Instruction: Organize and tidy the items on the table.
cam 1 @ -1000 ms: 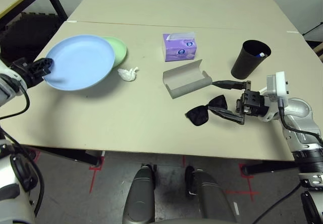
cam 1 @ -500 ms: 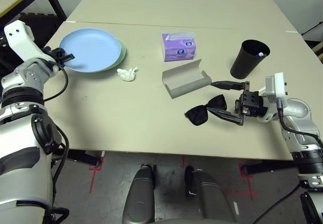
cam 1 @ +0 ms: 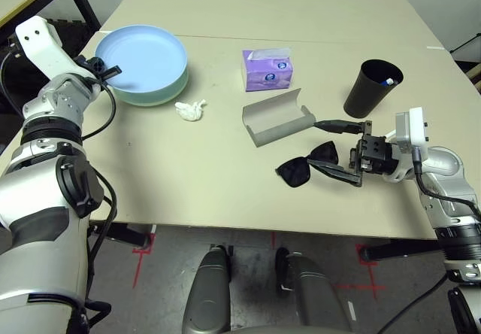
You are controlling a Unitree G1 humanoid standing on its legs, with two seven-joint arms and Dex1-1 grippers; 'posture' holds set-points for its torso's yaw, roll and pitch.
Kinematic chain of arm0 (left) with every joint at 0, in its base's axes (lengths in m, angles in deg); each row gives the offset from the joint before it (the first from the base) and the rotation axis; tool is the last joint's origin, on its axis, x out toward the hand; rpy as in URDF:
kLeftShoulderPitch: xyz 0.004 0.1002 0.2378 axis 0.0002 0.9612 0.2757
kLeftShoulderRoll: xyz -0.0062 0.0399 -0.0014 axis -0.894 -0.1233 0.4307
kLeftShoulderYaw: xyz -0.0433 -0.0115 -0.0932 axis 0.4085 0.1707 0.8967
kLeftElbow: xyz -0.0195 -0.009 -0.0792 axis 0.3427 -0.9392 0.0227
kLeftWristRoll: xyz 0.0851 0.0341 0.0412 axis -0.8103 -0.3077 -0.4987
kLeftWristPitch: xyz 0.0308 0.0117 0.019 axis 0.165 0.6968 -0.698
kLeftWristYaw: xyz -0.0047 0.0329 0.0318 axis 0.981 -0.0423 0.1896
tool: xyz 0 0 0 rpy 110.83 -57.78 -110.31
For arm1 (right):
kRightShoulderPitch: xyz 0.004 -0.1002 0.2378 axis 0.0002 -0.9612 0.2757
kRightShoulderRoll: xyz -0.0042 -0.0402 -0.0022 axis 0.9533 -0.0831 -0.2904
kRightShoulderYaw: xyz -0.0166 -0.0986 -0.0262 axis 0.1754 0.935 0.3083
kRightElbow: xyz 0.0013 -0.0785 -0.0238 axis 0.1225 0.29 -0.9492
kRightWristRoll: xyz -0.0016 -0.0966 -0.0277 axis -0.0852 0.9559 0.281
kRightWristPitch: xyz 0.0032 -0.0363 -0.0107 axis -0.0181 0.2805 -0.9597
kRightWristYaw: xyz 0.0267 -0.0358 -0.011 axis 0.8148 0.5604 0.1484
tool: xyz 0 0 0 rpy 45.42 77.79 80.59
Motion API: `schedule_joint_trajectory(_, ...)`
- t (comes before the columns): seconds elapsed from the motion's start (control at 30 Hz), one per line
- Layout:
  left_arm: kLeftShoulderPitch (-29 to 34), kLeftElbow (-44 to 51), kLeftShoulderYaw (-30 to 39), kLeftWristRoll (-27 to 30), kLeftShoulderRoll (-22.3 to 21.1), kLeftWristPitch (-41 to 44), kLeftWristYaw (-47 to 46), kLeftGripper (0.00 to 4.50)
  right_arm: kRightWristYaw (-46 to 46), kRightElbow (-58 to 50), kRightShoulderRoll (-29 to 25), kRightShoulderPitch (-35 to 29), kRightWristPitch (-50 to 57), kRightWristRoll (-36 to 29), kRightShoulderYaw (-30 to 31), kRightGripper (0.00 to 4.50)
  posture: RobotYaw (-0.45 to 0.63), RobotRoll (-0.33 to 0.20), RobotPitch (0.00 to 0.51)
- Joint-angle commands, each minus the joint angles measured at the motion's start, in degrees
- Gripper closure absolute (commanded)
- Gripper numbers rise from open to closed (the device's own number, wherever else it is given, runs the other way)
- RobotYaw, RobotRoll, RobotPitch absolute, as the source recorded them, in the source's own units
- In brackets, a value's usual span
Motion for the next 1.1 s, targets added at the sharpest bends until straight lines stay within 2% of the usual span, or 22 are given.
schedule_joint_trajectory(0.03, -0.79, -1.17, 0.63, -0.38, 0.75, -0.99, -0.78, 4.49, -0.33, -1.62, -0.40, -1.08, 0.61, -0.38, 0.11, 0.00, 0.09, 0.000, 0.181)
schedule_joint_trajectory(0.2, -0.94, -1.17, -0.33, -1.39, 1.91, -2.04, 0.72, 4.49, -0.47, -1.89, -0.49, -1.10, 0.89, -0.41, 0.03, 0.00, 0.09, 0.000, 0.180)
schedule_joint_trajectory(0.23, -0.98, -1.16, -0.37, -1.45, 2.14, -2.01, 1.19, 3.96, -0.49, -1.91, -0.52, -1.07, 0.94, -0.42, 0.02, 0.00, 0.09, 0.000, 0.180)
schedule_joint_trajectory(0.27, -1.01, -1.15, -0.55, -1.63, 2.34, -1.97, 1.71, 3.75, -0.51, -1.89, -0.55, -1.02, 0.98, -0.42, -0.01, 0.00, 0.09, 0.000, 0.180)
schedule_joint_trajectory(0.6, -0.84, -0.86, -0.50, -1.86, 2.34, -1.57, 3.08, 0.02, -5.54, -0.99, -0.17, -0.93, 3.08, -0.62, -2.41, 0.00, 0.10, 0.000, 0.181)
schedule_joint_trajectory(0.8, -0.55, -0.54, -0.87, -2.16, 1.98, -1.42, 4.01, 0.02, -11.68, -2.61, 1.07, -2.15, 5.88, -0.89, -4.14, 0.00, 0.11, 0.000, 0.181)
schedule_joint_trajectory(1.1, -0.32, 0.17, -2.59, -3.70, 2.37, -2.05, 5.65, 0.02, -15.27, -6.33, 1.25, -3.74, 7.95, -1.81, -4.42, 0.00, 0.10, 0.000, 0.181)
